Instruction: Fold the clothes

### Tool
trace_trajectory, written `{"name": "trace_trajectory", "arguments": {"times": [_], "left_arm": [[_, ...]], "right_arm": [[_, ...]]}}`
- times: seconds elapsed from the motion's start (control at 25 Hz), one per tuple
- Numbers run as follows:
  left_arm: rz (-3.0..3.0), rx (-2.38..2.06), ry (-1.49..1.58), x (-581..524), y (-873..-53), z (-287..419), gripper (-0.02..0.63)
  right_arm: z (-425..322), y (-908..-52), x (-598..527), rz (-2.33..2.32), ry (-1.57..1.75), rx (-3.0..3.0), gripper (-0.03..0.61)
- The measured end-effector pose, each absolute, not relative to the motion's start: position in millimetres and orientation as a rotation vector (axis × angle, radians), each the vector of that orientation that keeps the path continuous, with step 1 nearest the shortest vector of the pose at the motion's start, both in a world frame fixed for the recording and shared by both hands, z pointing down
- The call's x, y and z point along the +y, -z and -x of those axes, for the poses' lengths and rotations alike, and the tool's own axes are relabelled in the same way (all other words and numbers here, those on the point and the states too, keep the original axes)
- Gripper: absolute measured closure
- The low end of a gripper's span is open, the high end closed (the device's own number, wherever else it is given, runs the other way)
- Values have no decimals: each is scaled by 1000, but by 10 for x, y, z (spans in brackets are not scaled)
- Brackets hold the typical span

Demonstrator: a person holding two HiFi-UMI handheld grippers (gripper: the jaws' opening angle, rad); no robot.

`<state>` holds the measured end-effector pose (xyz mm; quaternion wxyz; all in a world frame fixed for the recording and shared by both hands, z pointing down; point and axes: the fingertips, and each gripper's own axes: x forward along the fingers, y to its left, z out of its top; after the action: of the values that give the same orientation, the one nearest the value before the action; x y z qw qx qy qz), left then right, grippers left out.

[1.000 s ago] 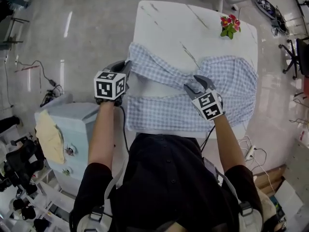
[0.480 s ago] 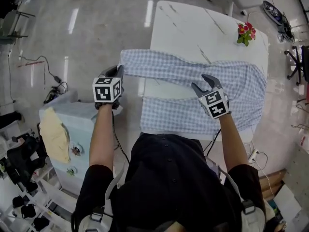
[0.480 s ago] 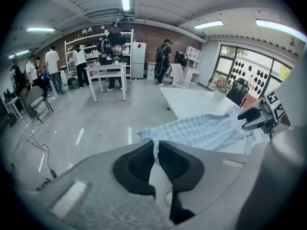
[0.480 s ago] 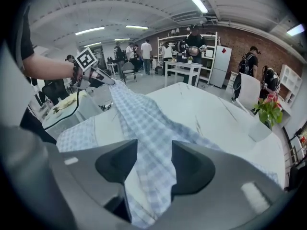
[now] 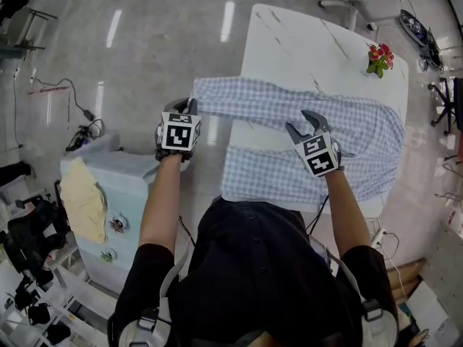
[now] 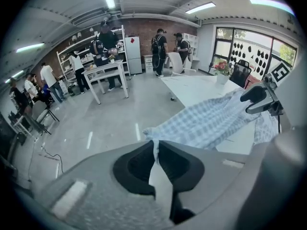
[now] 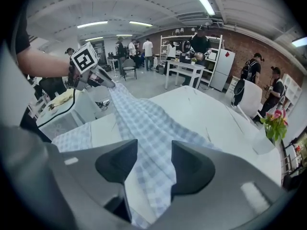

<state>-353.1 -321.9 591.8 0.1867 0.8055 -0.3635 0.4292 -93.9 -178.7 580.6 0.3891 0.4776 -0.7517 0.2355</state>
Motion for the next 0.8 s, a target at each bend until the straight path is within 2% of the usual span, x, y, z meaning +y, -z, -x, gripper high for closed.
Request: {"name": "trace_trajectory", "arguments": {"times": [0.56,0.8], "left_arm": [[-2132,-1058,-1169,-3177,-6231,3854,566],[-2052,-1087,-1203,-3089,-6382,4066,492]], "right_arm": [[793,-5930,-1621,-1286,-681,-1817,362],[784,-5903,-1556,-1291,-679,-1812,362]]}}
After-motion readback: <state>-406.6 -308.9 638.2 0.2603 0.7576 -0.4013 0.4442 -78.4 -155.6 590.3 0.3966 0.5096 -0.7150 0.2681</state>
